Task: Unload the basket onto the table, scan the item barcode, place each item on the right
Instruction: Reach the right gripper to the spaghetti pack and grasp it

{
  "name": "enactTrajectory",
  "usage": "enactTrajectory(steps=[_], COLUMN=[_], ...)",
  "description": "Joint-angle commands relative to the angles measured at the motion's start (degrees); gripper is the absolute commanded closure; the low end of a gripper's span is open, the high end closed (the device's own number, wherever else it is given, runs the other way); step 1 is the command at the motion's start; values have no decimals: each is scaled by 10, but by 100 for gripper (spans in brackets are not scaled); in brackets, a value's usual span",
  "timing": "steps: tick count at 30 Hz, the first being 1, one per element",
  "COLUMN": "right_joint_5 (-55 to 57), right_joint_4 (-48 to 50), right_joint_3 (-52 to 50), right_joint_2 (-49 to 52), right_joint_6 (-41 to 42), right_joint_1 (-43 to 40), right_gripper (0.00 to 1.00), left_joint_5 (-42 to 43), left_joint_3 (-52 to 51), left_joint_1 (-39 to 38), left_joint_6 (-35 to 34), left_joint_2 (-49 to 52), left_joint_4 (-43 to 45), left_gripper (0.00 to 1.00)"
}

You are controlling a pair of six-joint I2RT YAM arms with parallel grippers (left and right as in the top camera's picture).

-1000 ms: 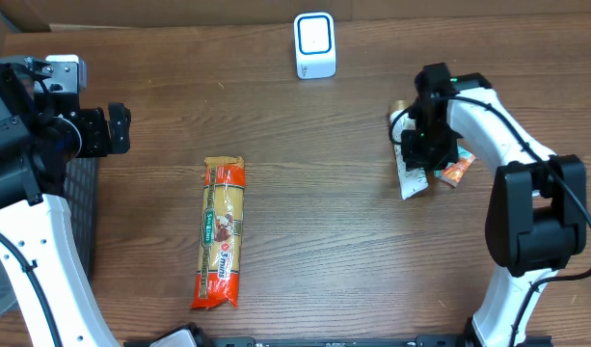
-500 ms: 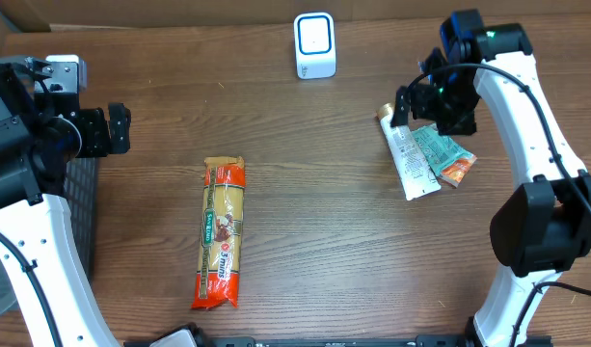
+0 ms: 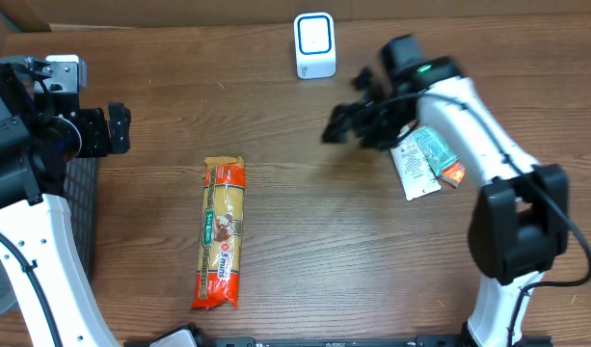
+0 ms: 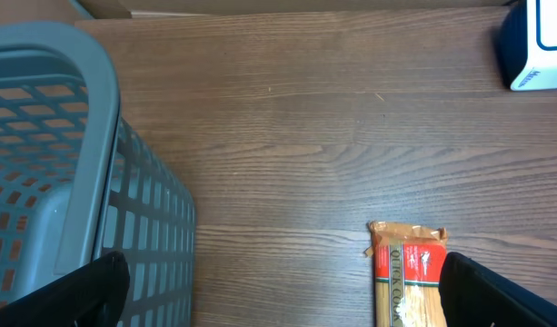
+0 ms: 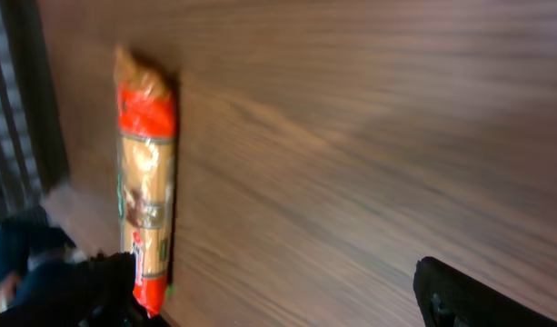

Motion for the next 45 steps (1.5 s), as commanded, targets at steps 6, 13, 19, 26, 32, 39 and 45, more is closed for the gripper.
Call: enactTrajectory(steps=[6, 13, 19, 26, 32, 39, 45], right_joint_5=[-9, 25, 58, 95, 125, 128, 131], right_joint_4=[143, 249, 346, 417, 451, 454, 460], right_joint_3=[-82, -139, -187, -201, -201, -201, -201], right_joint_2=[-11, -10, -9, 12, 47, 67, 67], right_joint_6=[89, 194, 277, 321, 354, 385, 377], right_joint_1=[108, 181, 248, 310, 338, 337, 337], right_gripper=[4, 17, 21, 28, 37, 53, 88], left_joint_5=[5, 5, 5, 5, 5, 5, 5], left_joint_3=[8, 8, 8, 8, 8, 8, 8], left_joint_1=[0, 0, 0, 0, 0, 0, 0], left_joint_6=[10, 10, 10, 10, 10, 10, 10], left_joint_2=[1, 1, 1, 1, 1, 1, 1], left_joint_4=[2, 2, 2, 2, 2, 2, 2], left_gripper=[0, 0, 0, 0, 0, 0, 0])
